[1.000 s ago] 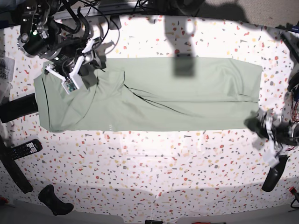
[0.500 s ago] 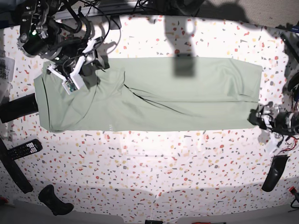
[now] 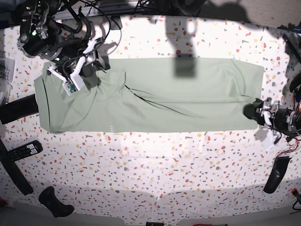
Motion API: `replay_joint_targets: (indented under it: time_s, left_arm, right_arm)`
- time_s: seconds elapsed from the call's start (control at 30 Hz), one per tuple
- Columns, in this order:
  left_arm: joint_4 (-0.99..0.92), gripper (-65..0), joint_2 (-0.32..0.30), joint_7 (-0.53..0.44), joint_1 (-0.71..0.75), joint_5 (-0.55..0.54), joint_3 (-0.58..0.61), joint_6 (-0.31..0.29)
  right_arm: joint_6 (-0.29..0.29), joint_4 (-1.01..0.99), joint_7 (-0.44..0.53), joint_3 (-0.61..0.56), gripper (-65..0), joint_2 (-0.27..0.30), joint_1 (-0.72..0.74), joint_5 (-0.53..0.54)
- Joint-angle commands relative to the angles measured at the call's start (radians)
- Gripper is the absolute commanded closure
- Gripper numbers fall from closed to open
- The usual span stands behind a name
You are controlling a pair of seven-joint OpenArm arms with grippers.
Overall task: Fold the T-shirt properly
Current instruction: 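Lower the left gripper to the shirt end and pinch the fabric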
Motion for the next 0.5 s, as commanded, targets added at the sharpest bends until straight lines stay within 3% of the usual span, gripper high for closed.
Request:
replay_joint_targets:
  time_s: [0.0, 0.07, 0.17, 0.2, 0.27, 0.33, 0.47]
  left_arm:
    - [0.008, -29.6, -0.019, -0.013, -0.03, -0.027, -0.012, -0.009]
    - [0.008, -29.6, -0.019, -0.039, -0.03, -0.013, -0.012, -0.008]
    - [0.008, -29.6, -0.019, -0.135, -0.03, 0.107, -0.012, -0.006]
    - [0.008, -29.6, -0.019, -0.166, -0.03, 0.151, -0.012, 0.016]
    - [0.008, -29.6, -0.019, -0.196, -0.03, 0.203, -0.012, 0.127]
    - [0.008, -29.6, -0.019, -0.171, -0.03, 0.217, -0.012, 0.227]
    - [0.008, -29.6, -0.019, -0.054, -0.03, 0.138, -0.012, 0.233]
  right_arm:
    - [0.008, 0.018, 0.018, 0.004, -24.6, 0.01, 0.005, 0.016]
    - [0.008, 0.018, 0.018, 0.005, -24.6, 0.01, 0.005, 0.016]
    - [0.008, 0.018, 0.016, 0.004, -24.6, 0.01, 0.005, 0.016]
    - [0.008, 0.018, 0.016, 0.004, -24.6, 0.01, 0.005, 0.016]
    - [0.008, 0.018, 0.016, 0.005, -24.6, 0.01, 0.005, 0.016]
    - [0.008, 0.018, 0.016, 0.004, -24.6, 0.01, 0.005, 0.016]
    - [0.008, 0.018, 0.019, 0.005, -24.6, 0.01, 0.005, 0.016]
